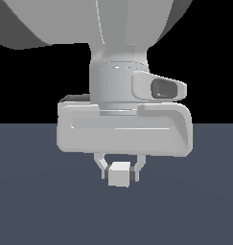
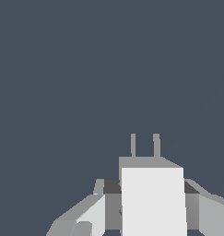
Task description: Plug the charger into the wall socket.
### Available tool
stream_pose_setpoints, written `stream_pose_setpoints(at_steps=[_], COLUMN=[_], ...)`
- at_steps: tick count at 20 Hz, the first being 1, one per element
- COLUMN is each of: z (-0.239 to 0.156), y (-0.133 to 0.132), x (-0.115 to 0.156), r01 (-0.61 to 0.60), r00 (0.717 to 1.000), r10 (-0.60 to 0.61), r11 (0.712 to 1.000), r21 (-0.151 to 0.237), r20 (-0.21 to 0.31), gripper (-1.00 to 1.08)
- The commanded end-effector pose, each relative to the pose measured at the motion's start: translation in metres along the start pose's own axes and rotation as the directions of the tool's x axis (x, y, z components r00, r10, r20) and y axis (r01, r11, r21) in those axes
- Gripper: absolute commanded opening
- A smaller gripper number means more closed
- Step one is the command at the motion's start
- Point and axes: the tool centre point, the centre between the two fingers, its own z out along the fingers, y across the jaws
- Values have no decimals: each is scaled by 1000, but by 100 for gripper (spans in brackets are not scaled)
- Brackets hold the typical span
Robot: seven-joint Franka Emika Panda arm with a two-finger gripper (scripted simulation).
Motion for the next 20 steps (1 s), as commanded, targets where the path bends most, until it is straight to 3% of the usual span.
stream_pose_setpoints(at_steps=[1, 20], z=[-5, -63], y=[2, 28], x=[8, 116], r01=[2, 33], r00=[1000, 999], r10=[-2, -33], r11=[1000, 999], r21=[0, 4], r20=[-1, -1], gripper=[-100, -100])
